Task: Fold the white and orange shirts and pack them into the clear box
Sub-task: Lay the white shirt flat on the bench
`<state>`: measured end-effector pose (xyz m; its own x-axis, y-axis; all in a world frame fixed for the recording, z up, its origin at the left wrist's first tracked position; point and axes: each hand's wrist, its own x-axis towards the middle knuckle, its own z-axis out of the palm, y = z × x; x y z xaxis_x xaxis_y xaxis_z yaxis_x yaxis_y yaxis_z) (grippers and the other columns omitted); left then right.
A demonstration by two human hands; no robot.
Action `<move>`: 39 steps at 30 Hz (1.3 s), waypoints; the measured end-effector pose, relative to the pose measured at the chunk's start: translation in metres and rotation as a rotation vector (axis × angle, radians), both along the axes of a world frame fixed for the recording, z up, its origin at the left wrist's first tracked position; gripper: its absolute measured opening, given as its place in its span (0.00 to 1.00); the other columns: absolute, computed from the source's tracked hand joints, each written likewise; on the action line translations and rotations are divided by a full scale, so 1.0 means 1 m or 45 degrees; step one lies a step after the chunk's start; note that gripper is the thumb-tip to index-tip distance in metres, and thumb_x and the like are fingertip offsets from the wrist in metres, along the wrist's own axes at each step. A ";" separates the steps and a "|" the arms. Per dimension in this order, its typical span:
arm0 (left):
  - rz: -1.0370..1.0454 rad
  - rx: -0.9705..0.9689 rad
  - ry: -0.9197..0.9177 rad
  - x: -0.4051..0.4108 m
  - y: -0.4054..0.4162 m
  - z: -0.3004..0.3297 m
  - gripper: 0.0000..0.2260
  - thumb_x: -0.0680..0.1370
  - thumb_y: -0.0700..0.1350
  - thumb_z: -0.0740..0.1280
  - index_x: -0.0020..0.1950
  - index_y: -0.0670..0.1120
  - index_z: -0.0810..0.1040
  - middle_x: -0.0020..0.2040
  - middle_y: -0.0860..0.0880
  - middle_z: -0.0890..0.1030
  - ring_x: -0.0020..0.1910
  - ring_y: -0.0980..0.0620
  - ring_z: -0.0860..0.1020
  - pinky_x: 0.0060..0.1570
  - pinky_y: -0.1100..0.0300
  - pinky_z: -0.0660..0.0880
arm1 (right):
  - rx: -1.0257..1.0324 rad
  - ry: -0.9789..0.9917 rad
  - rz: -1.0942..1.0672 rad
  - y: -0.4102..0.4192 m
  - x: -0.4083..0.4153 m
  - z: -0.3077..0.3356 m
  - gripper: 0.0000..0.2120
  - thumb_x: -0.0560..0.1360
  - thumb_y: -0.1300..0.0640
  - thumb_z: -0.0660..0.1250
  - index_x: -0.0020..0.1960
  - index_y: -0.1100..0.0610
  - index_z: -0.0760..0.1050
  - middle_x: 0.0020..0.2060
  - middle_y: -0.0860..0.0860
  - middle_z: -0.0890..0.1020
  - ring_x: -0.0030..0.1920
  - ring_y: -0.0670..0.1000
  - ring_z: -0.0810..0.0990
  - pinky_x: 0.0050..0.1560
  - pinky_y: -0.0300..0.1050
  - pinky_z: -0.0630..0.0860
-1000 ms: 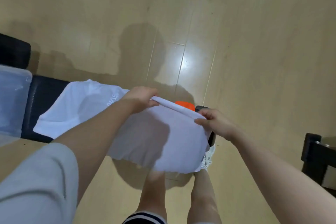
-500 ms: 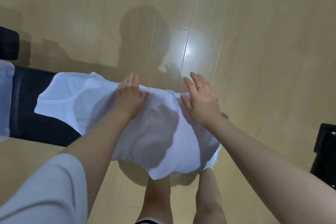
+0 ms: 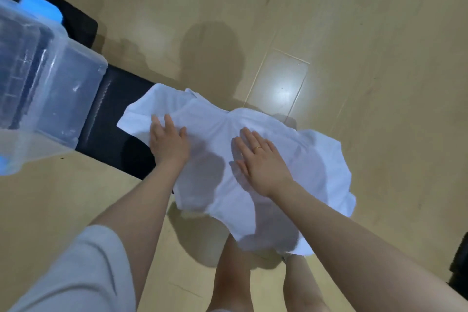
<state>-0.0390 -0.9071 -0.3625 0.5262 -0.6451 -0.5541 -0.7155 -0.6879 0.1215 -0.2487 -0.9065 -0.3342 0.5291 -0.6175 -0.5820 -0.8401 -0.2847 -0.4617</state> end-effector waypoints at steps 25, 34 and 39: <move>1.853 -1.203 0.846 0.132 0.095 0.037 0.06 0.76 0.41 0.66 0.41 0.49 0.72 0.41 0.50 0.78 0.41 0.53 0.77 0.43 0.58 0.75 | -0.295 -0.459 0.402 -0.049 0.213 -0.011 0.22 0.70 0.65 0.59 0.62 0.68 0.72 0.62 0.69 0.72 0.62 0.68 0.73 0.62 0.58 0.70; 2.114 -1.115 0.725 0.136 0.113 -0.020 0.07 0.77 0.39 0.64 0.54 0.40 0.76 0.48 0.45 0.78 0.46 0.48 0.74 0.47 0.56 0.71 | 0.018 -0.046 -0.333 -0.101 0.212 -0.044 0.24 0.80 0.55 0.52 0.75 0.52 0.54 0.72 0.55 0.63 0.72 0.55 0.62 0.70 0.50 0.61; 2.252 -1.206 0.440 0.145 0.119 -0.043 0.04 0.76 0.37 0.63 0.44 0.45 0.75 0.38 0.51 0.76 0.41 0.50 0.73 0.45 0.58 0.71 | 0.243 0.084 -0.516 -0.137 0.240 -0.060 0.22 0.79 0.52 0.54 0.71 0.57 0.60 0.46 0.55 0.78 0.49 0.56 0.76 0.48 0.42 0.70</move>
<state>0.1065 -0.7886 -0.4054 0.7438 0.2620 -0.6148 0.6569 -0.1170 0.7449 -0.0086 -1.0433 -0.3941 0.2249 -0.6455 -0.7299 -0.8957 0.1581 -0.4157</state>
